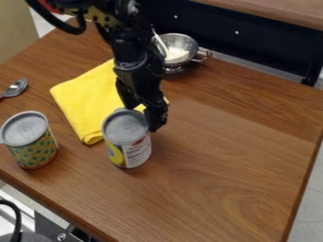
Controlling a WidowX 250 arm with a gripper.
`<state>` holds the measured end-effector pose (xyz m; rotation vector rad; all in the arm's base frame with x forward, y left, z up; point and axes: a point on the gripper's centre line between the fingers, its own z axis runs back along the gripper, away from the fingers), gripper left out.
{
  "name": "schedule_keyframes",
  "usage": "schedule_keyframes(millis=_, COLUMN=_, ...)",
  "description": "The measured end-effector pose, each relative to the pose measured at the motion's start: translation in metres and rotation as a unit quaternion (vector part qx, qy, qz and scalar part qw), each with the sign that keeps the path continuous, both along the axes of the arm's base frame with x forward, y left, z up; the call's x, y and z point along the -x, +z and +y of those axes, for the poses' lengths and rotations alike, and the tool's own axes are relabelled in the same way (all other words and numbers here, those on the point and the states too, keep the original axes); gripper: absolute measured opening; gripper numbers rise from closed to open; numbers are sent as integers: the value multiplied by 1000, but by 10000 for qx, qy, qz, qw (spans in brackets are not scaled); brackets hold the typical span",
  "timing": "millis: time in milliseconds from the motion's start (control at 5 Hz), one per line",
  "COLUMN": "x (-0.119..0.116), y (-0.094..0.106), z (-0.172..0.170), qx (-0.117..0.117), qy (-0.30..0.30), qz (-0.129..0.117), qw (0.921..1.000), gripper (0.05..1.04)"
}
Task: Move the can to the down corner of the yellow cloth next to the other can
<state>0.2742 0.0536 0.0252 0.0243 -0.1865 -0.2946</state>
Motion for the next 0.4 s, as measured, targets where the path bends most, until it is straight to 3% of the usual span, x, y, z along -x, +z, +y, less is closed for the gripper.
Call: schedule_keyframes(millis=400, x=-7, y=7, z=3, qx=78, qy=177, qz=-22, qw=9998, gripper=999)
